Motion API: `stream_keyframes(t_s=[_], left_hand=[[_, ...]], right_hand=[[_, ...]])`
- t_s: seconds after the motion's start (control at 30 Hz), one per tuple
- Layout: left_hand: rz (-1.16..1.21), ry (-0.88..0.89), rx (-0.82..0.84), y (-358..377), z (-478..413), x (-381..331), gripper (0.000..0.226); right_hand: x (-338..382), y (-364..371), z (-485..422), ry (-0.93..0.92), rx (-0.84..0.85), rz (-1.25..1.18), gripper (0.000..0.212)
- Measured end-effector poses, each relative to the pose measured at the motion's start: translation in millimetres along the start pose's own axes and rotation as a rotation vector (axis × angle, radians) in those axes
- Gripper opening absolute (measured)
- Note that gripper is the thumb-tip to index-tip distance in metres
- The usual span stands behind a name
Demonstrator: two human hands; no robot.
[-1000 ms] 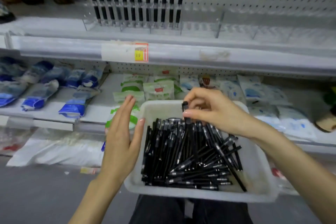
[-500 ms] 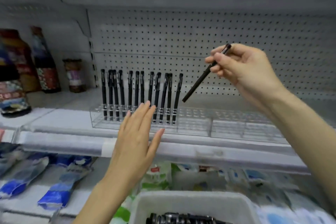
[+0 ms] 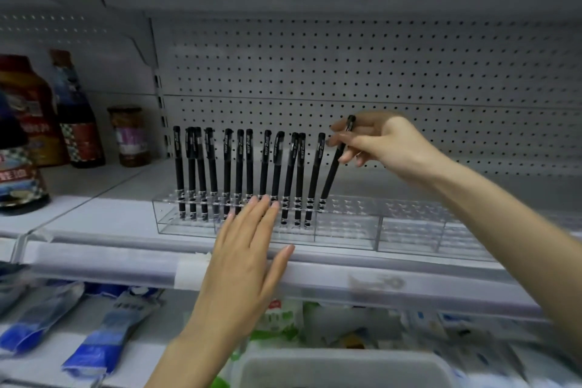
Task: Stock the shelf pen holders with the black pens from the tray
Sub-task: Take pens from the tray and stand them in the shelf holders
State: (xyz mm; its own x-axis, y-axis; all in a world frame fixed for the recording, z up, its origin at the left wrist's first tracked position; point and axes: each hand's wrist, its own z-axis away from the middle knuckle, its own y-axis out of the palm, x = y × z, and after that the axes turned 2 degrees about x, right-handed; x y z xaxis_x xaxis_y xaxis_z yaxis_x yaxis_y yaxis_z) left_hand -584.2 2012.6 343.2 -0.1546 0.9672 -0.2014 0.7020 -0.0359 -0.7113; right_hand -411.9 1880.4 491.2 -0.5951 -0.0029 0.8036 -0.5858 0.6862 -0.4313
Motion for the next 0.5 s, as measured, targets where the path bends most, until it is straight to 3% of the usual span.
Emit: stream_keyframes(t_s=[0.17, 0.37, 0.5], left_hand=[[-0.004, -0.010, 0.006, 3.3, 2.5, 1.2, 0.060], [-0.021, -0.005, 0.019, 1.0, 0.6, 1.9, 0.061], [-0.009, -0.005, 0.020, 0.6, -0.3, 1.9, 0.062]], right_hand=[[-0.8, 7.2, -5.8, 0.019, 0.079, 0.187, 0.018], [-1.0, 7.3, -12.9, 0.048, 0.090, 0.303, 0.050], [1.7, 8.6, -12.5, 0.043, 0.108, 0.305, 0.048]])
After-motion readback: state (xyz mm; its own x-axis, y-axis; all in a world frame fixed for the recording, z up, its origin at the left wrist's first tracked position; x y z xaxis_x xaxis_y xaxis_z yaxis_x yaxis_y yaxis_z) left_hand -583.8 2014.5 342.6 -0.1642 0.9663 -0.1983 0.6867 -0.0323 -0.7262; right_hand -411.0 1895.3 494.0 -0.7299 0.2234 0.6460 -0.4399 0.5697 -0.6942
